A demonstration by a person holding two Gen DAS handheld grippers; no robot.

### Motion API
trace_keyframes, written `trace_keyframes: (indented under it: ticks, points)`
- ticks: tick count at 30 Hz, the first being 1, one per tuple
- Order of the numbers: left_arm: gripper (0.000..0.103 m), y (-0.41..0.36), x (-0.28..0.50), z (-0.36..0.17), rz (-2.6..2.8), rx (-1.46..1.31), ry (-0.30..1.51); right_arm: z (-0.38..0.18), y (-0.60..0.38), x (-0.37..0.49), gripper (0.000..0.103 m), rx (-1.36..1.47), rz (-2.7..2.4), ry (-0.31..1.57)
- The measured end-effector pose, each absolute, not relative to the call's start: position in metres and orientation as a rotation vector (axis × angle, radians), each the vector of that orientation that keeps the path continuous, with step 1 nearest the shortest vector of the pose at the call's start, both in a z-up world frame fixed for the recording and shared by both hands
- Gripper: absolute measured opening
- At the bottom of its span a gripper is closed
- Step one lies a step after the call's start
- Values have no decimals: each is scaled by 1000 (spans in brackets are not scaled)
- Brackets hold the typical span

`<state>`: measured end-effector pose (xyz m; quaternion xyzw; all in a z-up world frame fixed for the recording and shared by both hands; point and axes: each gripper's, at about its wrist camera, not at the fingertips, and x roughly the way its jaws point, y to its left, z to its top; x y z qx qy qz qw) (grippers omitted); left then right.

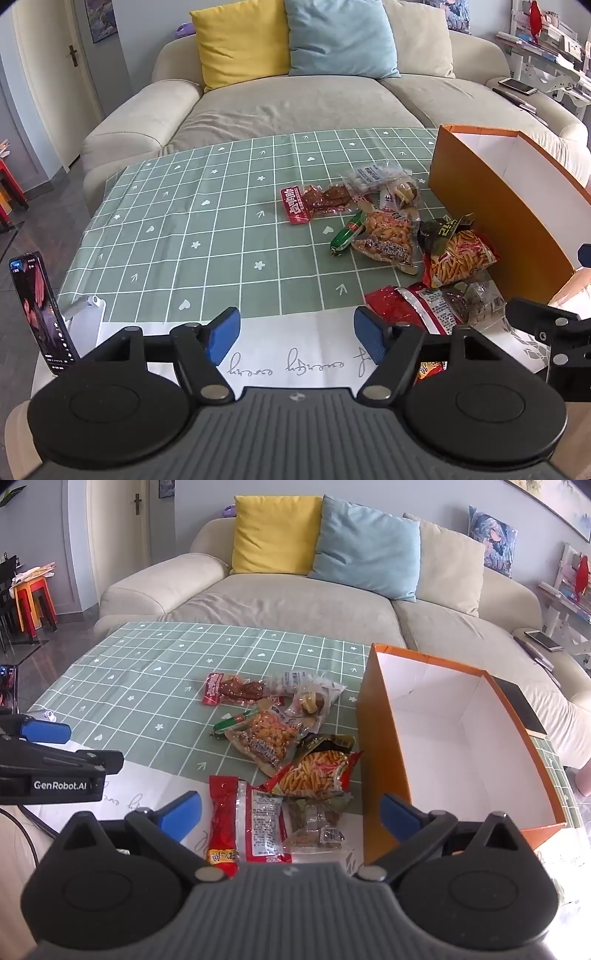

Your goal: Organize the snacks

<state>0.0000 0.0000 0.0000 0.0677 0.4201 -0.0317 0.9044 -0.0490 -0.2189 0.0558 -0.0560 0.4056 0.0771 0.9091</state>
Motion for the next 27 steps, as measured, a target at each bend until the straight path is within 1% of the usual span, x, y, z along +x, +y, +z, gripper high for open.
trace_keyframes:
  ticks: [27]
  points:
    - [83,1,-1,-4,-71,132,878,49,-219,-48,99,-119,158,846]
